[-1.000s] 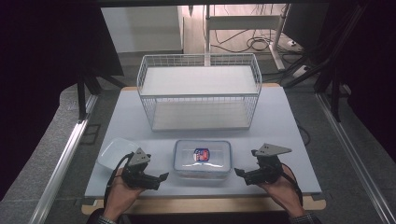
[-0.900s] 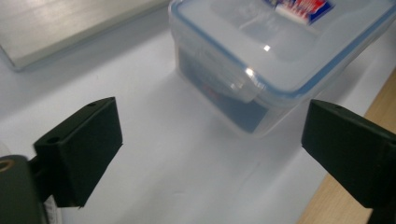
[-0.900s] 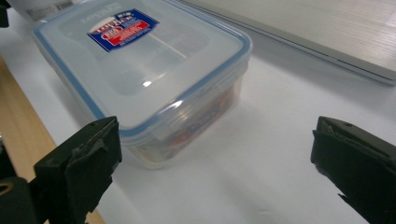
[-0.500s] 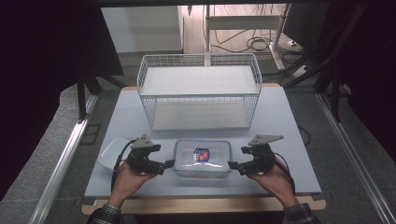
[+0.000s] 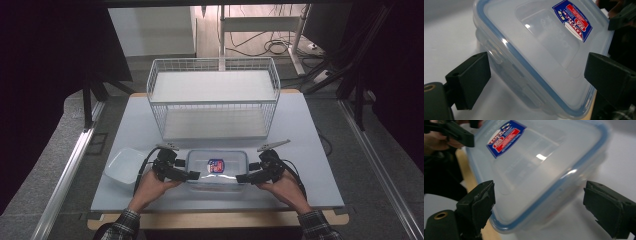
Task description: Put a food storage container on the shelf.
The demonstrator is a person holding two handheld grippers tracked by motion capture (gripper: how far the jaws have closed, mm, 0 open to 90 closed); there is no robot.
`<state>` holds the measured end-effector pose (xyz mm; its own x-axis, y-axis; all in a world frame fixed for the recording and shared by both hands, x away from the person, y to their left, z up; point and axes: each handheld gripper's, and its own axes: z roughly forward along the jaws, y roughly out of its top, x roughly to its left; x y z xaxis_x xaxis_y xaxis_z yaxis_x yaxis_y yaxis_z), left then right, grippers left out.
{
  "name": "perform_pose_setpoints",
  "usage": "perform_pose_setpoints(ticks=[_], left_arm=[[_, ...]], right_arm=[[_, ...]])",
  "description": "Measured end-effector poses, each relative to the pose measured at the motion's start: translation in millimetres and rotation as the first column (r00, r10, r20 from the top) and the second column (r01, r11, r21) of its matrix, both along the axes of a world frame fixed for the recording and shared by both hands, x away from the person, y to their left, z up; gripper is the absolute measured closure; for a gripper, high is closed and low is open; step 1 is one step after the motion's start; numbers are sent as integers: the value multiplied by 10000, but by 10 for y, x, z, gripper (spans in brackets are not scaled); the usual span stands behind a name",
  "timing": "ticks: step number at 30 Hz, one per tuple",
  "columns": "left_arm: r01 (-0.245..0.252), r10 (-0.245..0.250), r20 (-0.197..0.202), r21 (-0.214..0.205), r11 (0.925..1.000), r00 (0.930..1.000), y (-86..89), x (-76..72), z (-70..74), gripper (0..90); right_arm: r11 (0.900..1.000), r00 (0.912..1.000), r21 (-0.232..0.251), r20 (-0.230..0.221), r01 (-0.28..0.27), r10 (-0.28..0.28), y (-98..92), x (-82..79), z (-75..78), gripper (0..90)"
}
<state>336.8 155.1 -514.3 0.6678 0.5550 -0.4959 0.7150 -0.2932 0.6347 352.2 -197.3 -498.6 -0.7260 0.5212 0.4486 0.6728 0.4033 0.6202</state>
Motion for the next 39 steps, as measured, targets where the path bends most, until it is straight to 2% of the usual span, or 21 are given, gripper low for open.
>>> perform_pose_setpoints(ticks=[3, 6, 8, 10, 13, 15, 16, 18, 23, 28, 32, 34, 35, 36, 39], left_arm=[[165, -172, -474, -156, 9997, 9987, -13, 12, -39, 53], [292, -282, -360, 274, 9992, 9990, -14, -42, 21, 74], [144, -135, -271, 324, 9994, 9995, 11, -88, 61, 120], [250, -245, -115, 407, 9989, 9996, 45, -141, 91, 182], [198, -200, 55, 406, 9990, 9998, 71, -231, 98, 209], [107, -108, 106, 49, 9999, 9999, 141, -290, 97, 270], [-54, 56, 62, -376, 9993, 10000, 203, -315, 91, 331], [-135, 137, 23, -761, 9970, 9999, 250, -342, 76, 418], [-456, 464, 97, -734, 9963, 9989, 223, -367, 86, 421], [-1088, 1074, -180, -1265, 9860, 9941, 224, -356, 69, 460], [-1351, 1380, 204, -1065, 9851, 9902, 167, -376, 115, 473], [-1452, 1485, 225, -1078, 9835, 9887, 158, -378, 116, 475], [-1496, 1535, 252, -1170, 9818, 9878, 161, -380, 115, 478], [-1485, 1529, 298, -1151, 9822, 9878, 159, -379, 119, 487], [-1537, 1586, 414, -1037, 9827, 9865, 137, -383, 133, 488]], right_arm=[[9998, 9991, 148, -407, 94, -88, 34, 24, -44, 73], [9996, 9979, 228, -630, 184, -170, 23, 26, -52, 91], [9996, 9971, 189, -732, 200, -185, 15, 6, -42, 117], [9995, 9976, 202, -654, 230, -216, -2, -25, -11, 169], [9994, 9980, 220, -569, 275, -262, -39, -95, 35, 268], [9994, 9988, 241, -422, 241, -231, -62, -146, 59, 317], [9994, 9991, 289, -374, 192, -181, -75, -161, 64, 343], [9977, 9991, 597, -308, 306, -288, -128, -186, 82, 413], [9932, 9942, 953, -899, 672, -587, -171, -163, 76, 463], [9870, 9853, 1107, -1374, 1169, -1013, -197, -162, 88, 501], [9797, 9804, 1109, -1234, 1672, -1534, -194, -173, 113, 510], [9783, 9813, 1076, -954, 1773, -1673, -189, -189, 133, 513], [9748, 9791, 1178, -976, 1894, -1784, -193, -193, 132, 519], [9716, 9772, 1282, -1020, 1987, -1864, -205, -191, 124, 521], [9700, 9779, 1314, -725, 2044, -1963, -204, -207, 142, 520]])
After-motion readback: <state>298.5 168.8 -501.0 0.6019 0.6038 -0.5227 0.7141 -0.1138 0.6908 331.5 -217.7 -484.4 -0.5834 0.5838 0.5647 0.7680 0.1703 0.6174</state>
